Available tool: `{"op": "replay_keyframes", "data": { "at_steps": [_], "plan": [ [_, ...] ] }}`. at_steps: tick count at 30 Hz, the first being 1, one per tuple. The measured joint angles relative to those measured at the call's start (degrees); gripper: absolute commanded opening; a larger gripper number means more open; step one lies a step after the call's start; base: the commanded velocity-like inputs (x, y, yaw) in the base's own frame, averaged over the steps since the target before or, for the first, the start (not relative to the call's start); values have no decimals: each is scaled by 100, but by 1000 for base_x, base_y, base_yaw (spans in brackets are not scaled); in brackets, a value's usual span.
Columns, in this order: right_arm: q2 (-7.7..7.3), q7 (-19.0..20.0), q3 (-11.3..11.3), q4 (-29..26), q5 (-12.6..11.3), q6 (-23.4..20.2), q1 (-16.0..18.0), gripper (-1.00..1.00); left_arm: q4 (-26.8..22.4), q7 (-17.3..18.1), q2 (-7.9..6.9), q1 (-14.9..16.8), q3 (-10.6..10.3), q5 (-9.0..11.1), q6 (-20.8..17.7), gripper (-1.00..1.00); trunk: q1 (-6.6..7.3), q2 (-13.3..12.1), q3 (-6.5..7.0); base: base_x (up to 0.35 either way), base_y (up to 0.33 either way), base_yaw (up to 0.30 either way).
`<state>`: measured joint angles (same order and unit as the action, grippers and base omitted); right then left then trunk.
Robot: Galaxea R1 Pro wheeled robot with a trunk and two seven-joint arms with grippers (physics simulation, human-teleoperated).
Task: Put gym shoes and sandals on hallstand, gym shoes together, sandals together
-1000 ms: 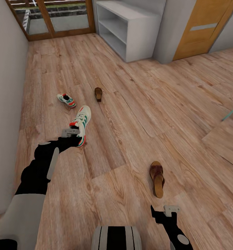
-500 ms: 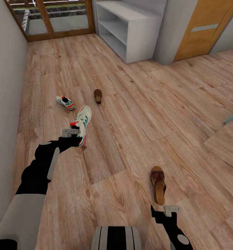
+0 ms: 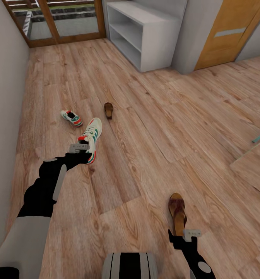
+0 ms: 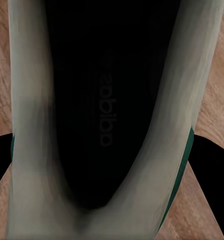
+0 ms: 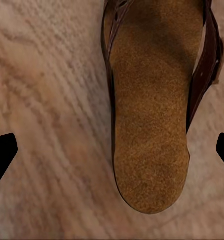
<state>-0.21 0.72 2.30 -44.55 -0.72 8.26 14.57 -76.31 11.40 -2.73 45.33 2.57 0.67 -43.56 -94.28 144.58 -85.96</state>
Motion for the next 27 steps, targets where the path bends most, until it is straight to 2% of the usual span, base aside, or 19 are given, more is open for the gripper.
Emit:
{"op": "replay_keyframes", "data": {
  "at_steps": [5,21,25,27],
  "plan": [
    [-11,-1,3,-1,0,0,0,100,0,0,0,0,1,-1,0,-100,0,0,-5,4,-1,0],
    [-31,-1,3,-4,0,0,0,100,4,0,0,0,0,-4,6,-100,-42,21,-498,0,0,0],
    [-30,-1,3,-4,0,0,0,100,6,0,0,0,0,-1,4,-100,-42,21,-525,0,0,0],
    [-31,-1,3,-4,0,0,0,100,7,0,0,0,0,-5,4,-100,-47,24,-585,0,0,0]
  ]
}}
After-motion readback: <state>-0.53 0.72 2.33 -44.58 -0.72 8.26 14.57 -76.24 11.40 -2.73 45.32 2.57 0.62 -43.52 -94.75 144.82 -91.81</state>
